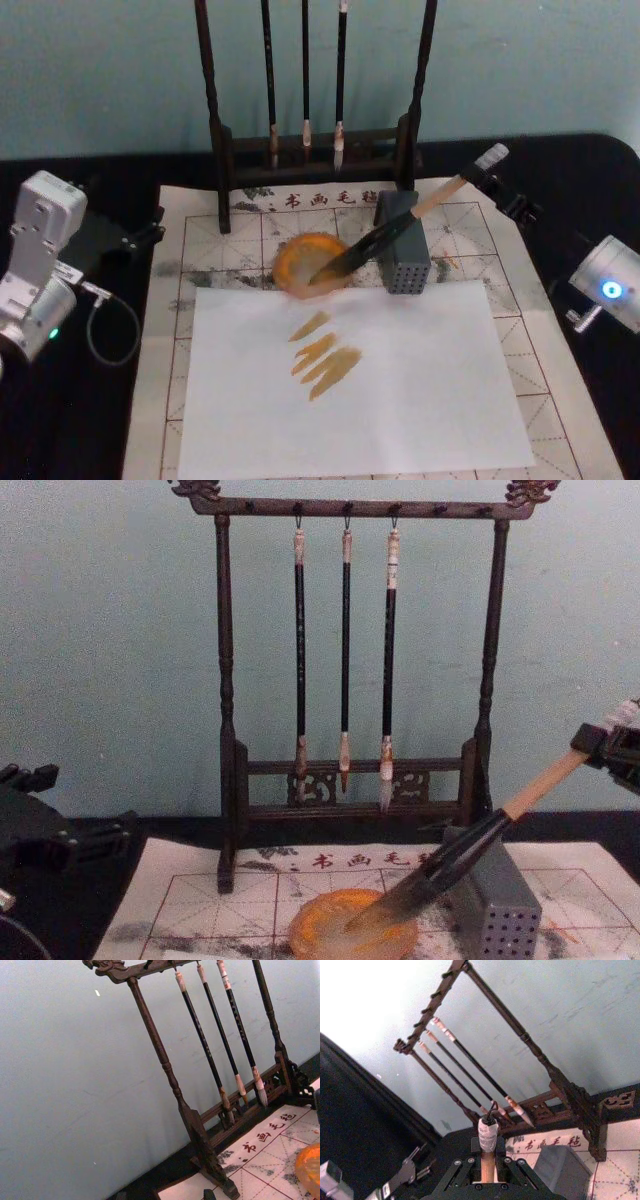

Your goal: Pick up the brush from the inkstone, write on the paper, then place the brush back to its original position.

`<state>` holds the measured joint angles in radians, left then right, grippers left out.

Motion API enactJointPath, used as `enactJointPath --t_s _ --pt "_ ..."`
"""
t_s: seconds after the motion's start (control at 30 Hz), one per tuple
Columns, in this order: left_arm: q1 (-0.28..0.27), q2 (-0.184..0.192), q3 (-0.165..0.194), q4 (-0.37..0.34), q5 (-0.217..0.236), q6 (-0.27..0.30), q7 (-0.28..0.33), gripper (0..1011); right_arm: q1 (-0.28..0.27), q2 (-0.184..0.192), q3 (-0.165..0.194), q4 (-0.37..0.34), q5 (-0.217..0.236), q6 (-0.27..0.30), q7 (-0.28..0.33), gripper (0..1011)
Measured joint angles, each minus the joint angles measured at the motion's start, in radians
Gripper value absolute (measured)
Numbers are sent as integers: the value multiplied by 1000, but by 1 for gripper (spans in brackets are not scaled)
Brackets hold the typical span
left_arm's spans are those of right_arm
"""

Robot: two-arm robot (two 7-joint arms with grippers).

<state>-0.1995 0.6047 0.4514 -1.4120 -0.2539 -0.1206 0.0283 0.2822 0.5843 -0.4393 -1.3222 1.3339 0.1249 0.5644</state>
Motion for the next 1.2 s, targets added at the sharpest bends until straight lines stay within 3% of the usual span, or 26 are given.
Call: enactJointPath --t_s 0.67,1.2 --pt "0 0 0 0 0 0 0 1001 83 -117 -18 140 -8 -11 -51 181" --pt "0 0 0 0 0 0 0 1001 111 -164 -11 217 -21 8 -37 181"
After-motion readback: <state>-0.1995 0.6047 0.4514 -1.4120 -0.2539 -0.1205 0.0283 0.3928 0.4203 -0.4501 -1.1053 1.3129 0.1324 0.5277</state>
